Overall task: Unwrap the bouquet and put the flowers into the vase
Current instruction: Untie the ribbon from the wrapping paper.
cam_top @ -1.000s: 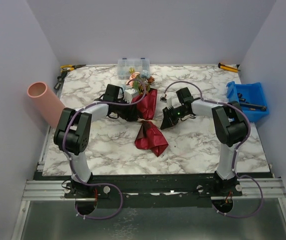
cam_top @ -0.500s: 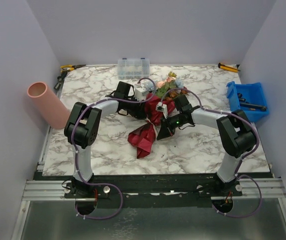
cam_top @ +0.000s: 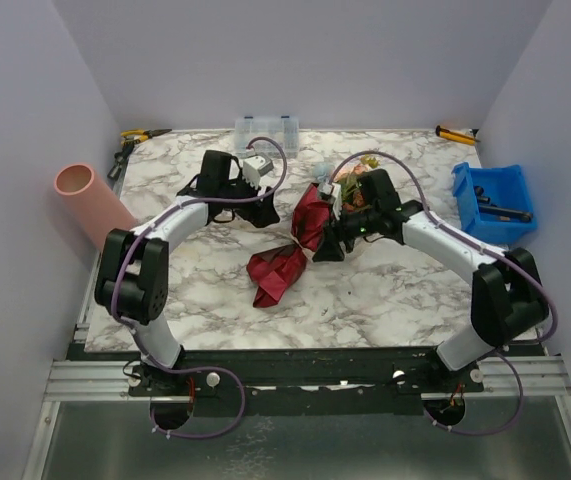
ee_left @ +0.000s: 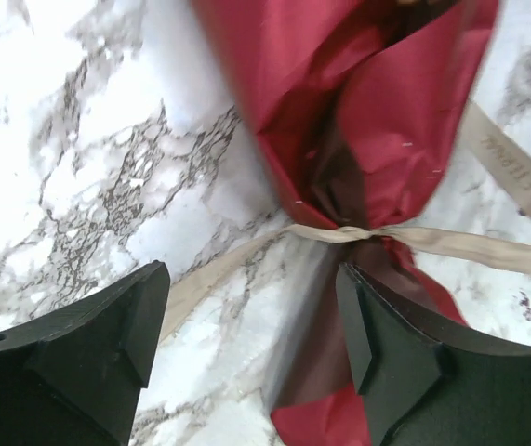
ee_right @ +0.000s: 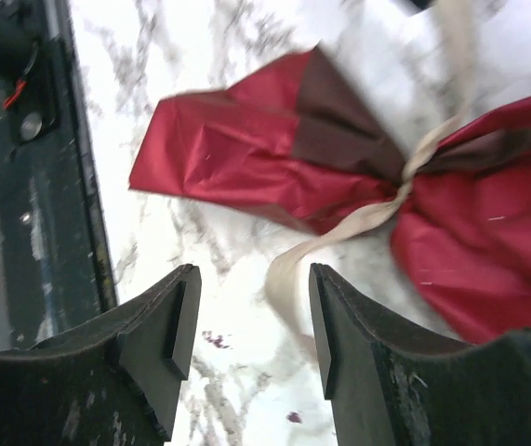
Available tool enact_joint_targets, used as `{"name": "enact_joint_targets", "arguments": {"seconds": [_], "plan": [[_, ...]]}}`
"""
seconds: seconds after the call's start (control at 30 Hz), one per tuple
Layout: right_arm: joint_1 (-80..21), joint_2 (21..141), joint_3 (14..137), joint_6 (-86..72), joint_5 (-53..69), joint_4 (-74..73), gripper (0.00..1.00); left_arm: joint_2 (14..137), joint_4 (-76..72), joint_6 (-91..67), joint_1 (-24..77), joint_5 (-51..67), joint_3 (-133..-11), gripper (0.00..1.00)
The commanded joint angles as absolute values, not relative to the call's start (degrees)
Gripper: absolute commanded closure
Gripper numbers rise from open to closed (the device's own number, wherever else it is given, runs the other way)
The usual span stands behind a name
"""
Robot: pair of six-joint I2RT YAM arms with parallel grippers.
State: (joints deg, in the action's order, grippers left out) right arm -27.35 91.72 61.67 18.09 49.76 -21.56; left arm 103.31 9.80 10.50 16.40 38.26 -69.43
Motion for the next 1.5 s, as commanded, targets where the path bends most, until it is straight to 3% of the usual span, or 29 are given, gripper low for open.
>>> {"name": "enact_joint_targets", "arguments": {"seconds": [0.0,0.33,0.63,0.9,1.07,1.47], "plan": [[-25.7,87.9,64.2,17.3,42.4,-19.6,0.42,93.8,8.8,13.2,17.2,41.4,-65.2,0.19],[-24.9,99.3,73.1,8.7,43.0,-14.9,0.54,92.4,8.4,29.5,17.7,43.5,-59.5,0.18],[-23.8,106.6,74.3,6.9,30.6,-11.8,0.62,93.9,7.1,48.9,19.7,36.6,-56.4,0.18],[-23.0,104.8,74.1,6.7,34.4,-10.6,0.54,98.5,7.2,56.9,21.3,34.5,-58.4,0.21],[-23.0,110.2,75.3,7.3,30.7,-11.3,0.5,101.2,7.2,60.7,22.3,32.8,-60.3,0.21],[-23.0,118.7,76.4,8.1,30.0,-14.0,0.52,108.3,7.5,61.3,26.1,31.0,-62.9,0.26]]}}
